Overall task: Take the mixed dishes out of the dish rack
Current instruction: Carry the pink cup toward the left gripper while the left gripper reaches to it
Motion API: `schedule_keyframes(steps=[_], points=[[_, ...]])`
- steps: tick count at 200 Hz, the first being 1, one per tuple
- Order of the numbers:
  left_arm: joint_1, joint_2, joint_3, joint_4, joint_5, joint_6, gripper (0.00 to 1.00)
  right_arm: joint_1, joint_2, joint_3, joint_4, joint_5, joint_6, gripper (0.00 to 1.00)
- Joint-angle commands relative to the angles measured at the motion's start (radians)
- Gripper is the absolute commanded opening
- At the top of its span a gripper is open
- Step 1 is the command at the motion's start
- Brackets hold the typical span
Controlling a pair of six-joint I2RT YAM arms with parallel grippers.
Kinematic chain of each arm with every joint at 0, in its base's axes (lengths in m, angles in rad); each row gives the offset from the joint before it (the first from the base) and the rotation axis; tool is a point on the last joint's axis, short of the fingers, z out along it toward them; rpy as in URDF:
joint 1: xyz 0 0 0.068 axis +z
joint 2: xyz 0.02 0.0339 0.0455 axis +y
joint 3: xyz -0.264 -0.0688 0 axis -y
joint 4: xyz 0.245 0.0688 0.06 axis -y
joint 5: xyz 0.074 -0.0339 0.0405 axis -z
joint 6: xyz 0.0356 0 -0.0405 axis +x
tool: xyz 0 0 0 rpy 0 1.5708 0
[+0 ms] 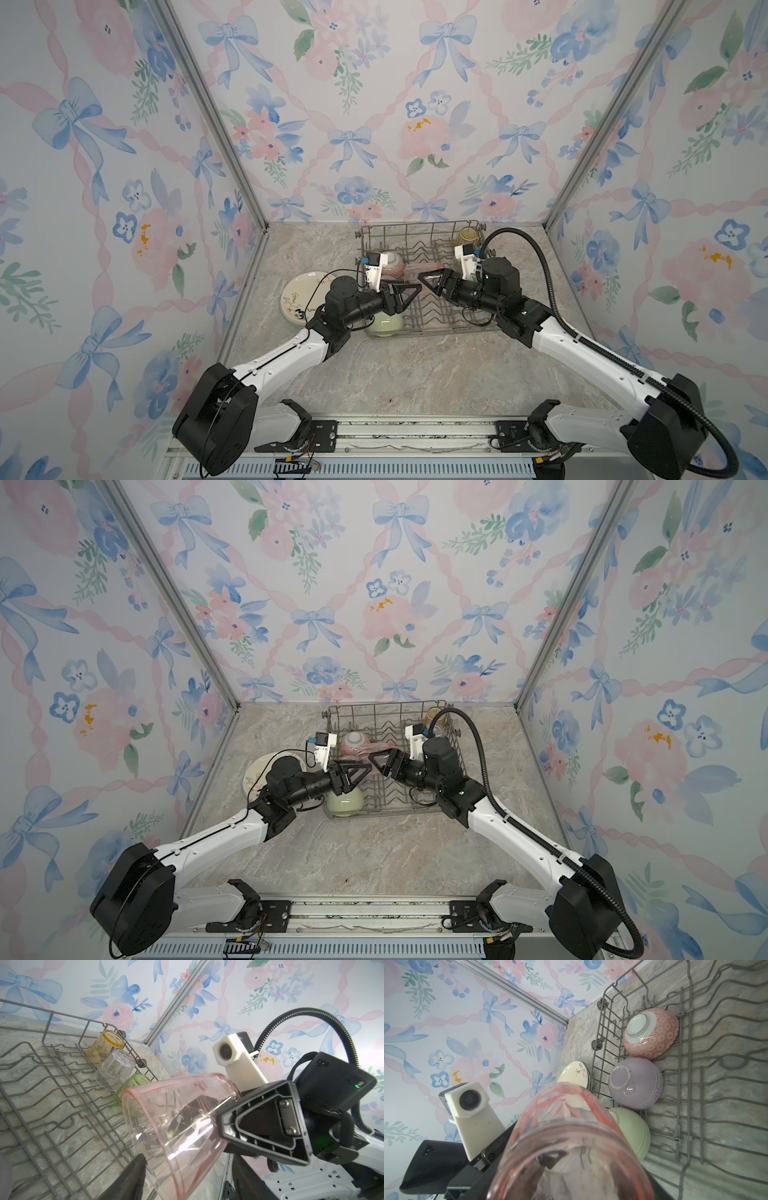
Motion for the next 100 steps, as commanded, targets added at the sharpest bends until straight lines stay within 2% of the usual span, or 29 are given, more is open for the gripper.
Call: schedule_keyframes(steps=[1, 35, 84, 90, 100], points=[[-0.009, 0.017, 0.030, 0.072, 0.062, 0.006, 0.59, 0.010, -0.027, -0.013, 0.044, -0.025, 0.013, 0.49], [-0.021, 0.025, 0.040, 0.086, 0.079, 0.028, 0.37, 0.011, -0.026, -0.015, 0.057, -0.041, 0.018, 0.49], [-0.028, 0.029, 0.044, 0.088, 0.070, 0.045, 0.39, 0.012, -0.018, -0.033, 0.106, -0.080, 0.051, 0.49], [-0.029, 0.028, 0.046, 0.088, 0.070, 0.046, 0.38, 0.012, -0.019, -0.034, 0.106, -0.080, 0.053, 0.49], [-0.031, 0.029, 0.045, 0.088, 0.068, 0.048, 0.29, 0.011, -0.022, -0.039, 0.104, -0.079, 0.053, 0.49]])
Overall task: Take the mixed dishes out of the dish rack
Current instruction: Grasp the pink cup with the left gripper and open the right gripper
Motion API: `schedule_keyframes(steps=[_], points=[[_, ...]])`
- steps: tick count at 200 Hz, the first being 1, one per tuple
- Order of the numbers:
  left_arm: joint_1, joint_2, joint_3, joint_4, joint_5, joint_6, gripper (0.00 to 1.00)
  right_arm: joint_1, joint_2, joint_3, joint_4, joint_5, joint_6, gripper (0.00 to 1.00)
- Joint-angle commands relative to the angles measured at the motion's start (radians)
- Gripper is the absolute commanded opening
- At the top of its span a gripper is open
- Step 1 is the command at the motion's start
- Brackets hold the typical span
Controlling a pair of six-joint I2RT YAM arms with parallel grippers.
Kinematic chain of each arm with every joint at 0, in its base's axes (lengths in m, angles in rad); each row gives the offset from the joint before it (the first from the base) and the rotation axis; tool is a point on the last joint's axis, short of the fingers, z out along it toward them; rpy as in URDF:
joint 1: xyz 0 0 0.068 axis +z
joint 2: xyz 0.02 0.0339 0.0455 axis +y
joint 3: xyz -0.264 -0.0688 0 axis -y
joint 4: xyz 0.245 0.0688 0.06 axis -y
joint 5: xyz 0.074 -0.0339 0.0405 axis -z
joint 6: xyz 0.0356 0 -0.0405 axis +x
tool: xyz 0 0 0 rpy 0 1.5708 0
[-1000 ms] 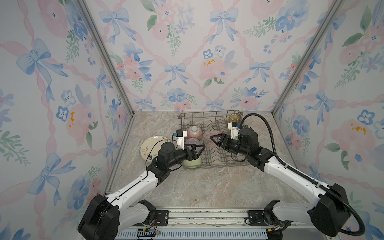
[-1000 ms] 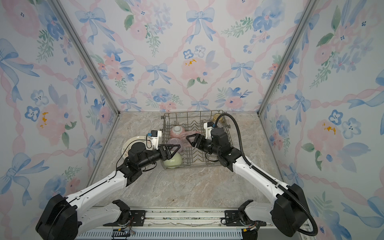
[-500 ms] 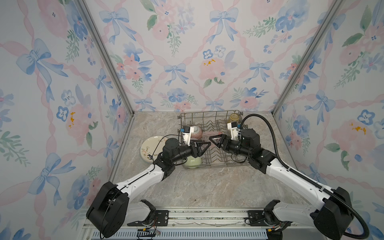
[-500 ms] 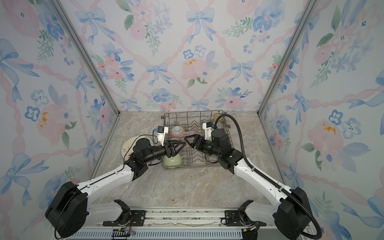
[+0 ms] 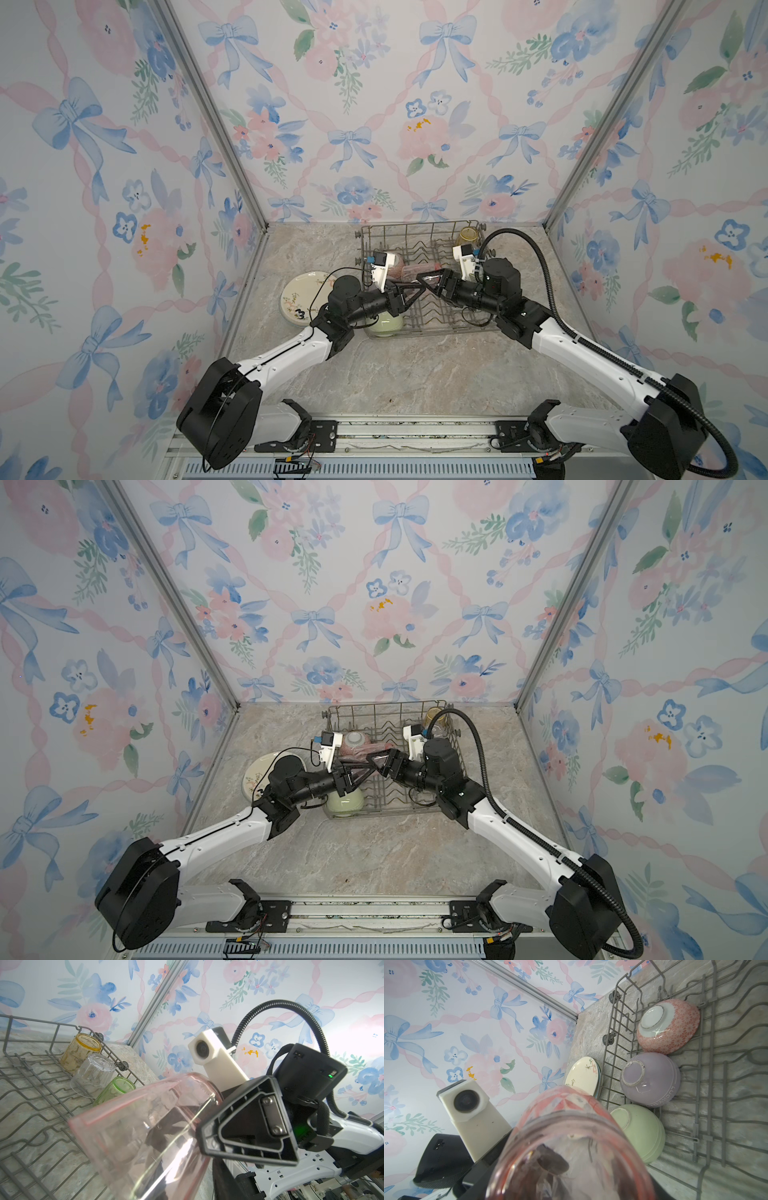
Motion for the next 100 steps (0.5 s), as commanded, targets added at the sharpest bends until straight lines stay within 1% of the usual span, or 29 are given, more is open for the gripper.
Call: schedule_keyframes(steps=[1, 15, 30, 47, 56, 100], points=[[-0.009, 0.004, 0.026, 0.035, 0.018, 0.026, 0.28, 0.012, -0.022, -0.019, 0.049, -0.020, 0.015, 0.49], [-0.009, 0.001, 0.025, 0.035, 0.014, 0.026, 0.18, 0.013, -0.029, -0.023, 0.044, -0.014, 0.015, 0.49], [-0.009, -0.003, 0.021, 0.035, 0.010, 0.024, 0.14, 0.011, -0.036, -0.027, 0.041, -0.005, 0.013, 0.50], [-0.009, -0.011, 0.015, 0.034, -0.001, 0.024, 0.06, 0.010, -0.042, -0.032, 0.036, 0.002, 0.013, 0.51], [-0.010, -0.013, 0.011, 0.034, -0.007, 0.024, 0.00, 0.010, -0.044, -0.034, 0.037, 0.004, 0.012, 0.51], [-0.009, -0.012, 0.005, 0.035, -0.039, 0.015, 0.00, 0.009, -0.082, -0.048, 0.028, 0.014, -0.002, 0.58]])
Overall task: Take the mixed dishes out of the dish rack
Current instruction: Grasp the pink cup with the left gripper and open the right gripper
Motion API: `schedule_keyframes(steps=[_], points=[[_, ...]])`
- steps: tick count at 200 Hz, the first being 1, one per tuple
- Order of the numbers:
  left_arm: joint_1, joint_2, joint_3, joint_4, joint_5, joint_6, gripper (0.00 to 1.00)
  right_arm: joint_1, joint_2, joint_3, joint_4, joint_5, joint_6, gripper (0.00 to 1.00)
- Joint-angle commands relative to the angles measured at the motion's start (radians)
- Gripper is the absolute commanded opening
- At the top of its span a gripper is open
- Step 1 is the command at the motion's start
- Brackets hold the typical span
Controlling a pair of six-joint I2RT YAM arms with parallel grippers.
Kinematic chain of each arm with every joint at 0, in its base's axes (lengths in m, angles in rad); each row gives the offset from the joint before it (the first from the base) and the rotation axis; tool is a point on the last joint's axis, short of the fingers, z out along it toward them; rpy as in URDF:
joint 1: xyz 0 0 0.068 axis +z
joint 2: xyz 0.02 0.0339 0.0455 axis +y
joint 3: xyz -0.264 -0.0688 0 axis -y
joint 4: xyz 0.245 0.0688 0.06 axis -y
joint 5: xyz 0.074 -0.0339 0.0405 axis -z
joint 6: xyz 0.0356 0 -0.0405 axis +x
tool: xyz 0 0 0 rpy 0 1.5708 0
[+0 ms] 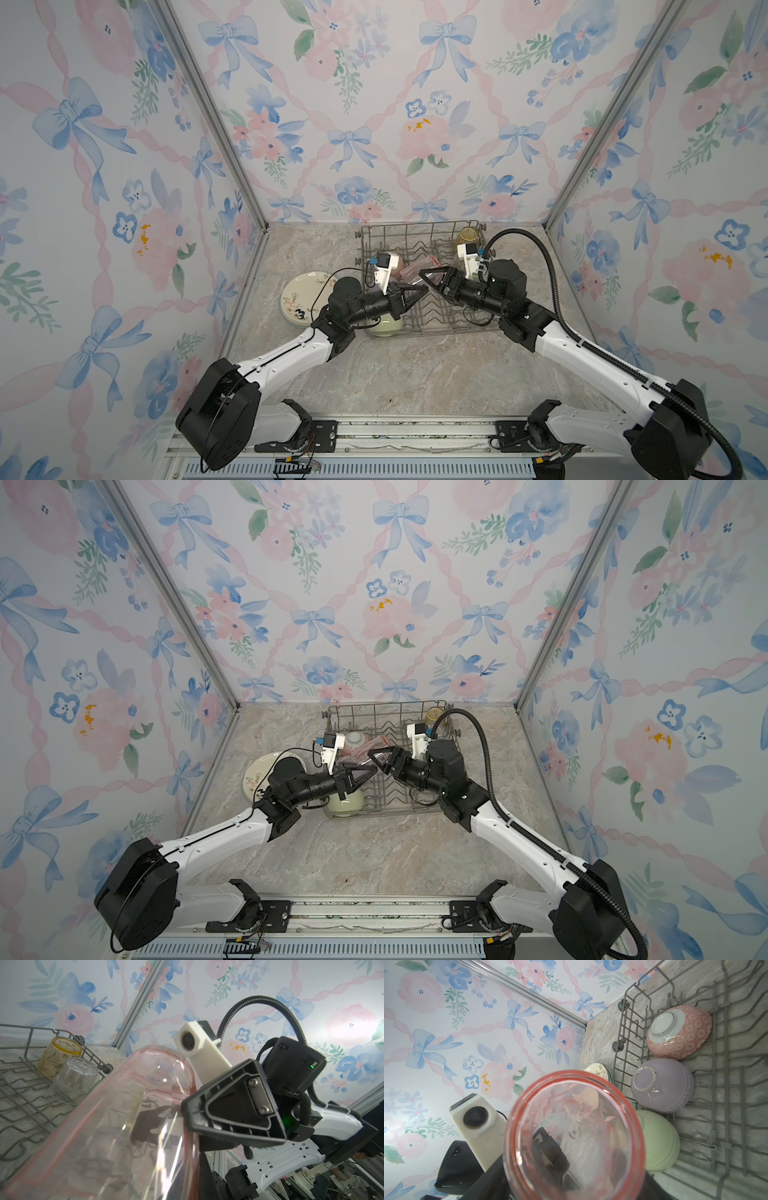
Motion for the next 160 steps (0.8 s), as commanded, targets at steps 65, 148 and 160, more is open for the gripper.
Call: schedule_keyframes(steps=[65, 148, 160], points=[[-0.001, -0.003, 0.017, -0.070, -0.155, 0.004, 0.00, 0.003, -0.098, 0.008, -0.193, 0.110, -0.121, 0.82], [-0.009, 0.002, 0.096, -0.208, -0.291, 0.048, 0.00, 0.002, -0.151, -0.006, -0.266, 0.188, -0.167, 0.99], [-0.008, 0.000, 0.101, -0.232, -0.322, 0.058, 0.00, 0.002, -0.147, -0.002, -0.285, 0.202, -0.164, 0.99]])
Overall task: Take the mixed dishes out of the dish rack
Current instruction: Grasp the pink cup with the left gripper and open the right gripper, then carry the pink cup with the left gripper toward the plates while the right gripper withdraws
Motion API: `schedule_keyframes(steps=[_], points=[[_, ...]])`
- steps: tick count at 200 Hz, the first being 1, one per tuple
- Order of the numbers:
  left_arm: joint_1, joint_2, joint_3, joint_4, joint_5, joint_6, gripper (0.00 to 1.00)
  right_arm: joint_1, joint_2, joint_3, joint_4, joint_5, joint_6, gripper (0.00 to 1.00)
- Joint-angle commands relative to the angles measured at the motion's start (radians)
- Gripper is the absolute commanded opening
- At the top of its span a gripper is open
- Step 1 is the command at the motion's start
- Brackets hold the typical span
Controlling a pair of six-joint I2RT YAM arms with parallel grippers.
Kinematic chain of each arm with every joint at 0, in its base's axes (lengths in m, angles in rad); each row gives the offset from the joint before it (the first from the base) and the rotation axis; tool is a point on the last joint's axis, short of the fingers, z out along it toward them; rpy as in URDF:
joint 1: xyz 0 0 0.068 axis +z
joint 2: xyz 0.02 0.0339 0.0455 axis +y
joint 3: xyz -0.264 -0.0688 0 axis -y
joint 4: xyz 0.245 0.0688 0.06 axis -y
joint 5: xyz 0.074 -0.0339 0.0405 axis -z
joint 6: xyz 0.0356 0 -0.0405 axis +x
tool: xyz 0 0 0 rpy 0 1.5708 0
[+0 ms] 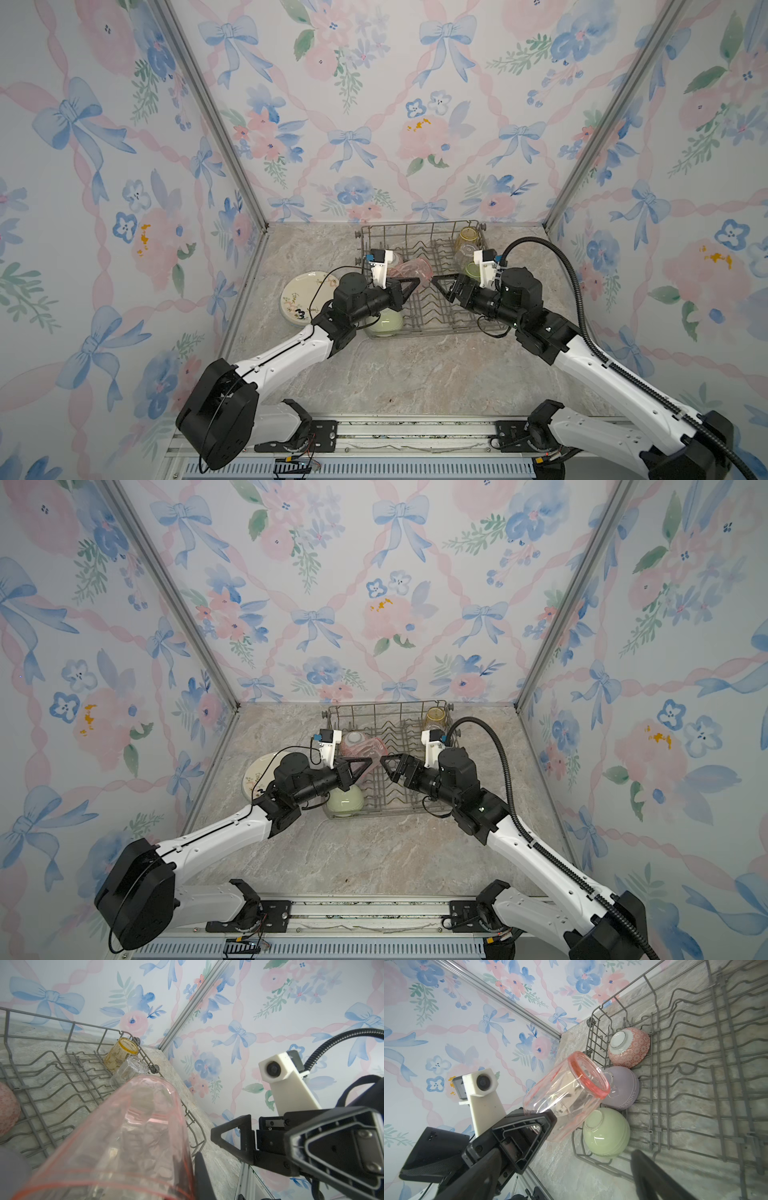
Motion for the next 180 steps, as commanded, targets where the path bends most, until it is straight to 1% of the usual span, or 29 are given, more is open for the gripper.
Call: schedule_keyframes(steps=[1, 39, 74, 97, 124, 146, 166, 180], points=[[-0.004, 0.000, 0.038, -0.033, -0.072, 0.040, 0.00, 0.001, 0.000, 0.008, -0.053, 0.037, -0.027, 0.99], [-0.003, -0.001, 0.071, -0.163, -0.215, 0.101, 0.00, 0.001, -0.019, 0.011, -0.109, 0.093, -0.054, 1.00], [-0.004, 0.023, 0.152, -0.324, -0.326, 0.166, 0.00, -0.002, -0.038, -0.003, -0.115, 0.125, -0.067, 0.99], [0.002, 0.038, 0.230, -0.480, -0.472, 0.208, 0.00, -0.002, -0.037, 0.000, -0.137, 0.140, -0.083, 0.99], [0.040, 0.066, 0.323, -0.648, -0.596, 0.256, 0.00, -0.007, -0.039, 0.002, -0.168, 0.157, -0.105, 0.99], [0.108, 0.121, 0.408, -0.805, -0.627, 0.266, 0.00, -0.014, -0.050, -0.013, -0.171, 0.171, -0.117, 0.99], [0.186, 0.198, 0.482, -0.922, -0.601, 0.262, 0.00, -0.026, -0.058, -0.028, -0.173, 0.174, -0.127, 0.99], [0.219, 0.248, 0.525, -0.970, -0.586, 0.266, 0.00, -0.038, -0.061, -0.032, -0.185, 0.172, -0.136, 0.99]])
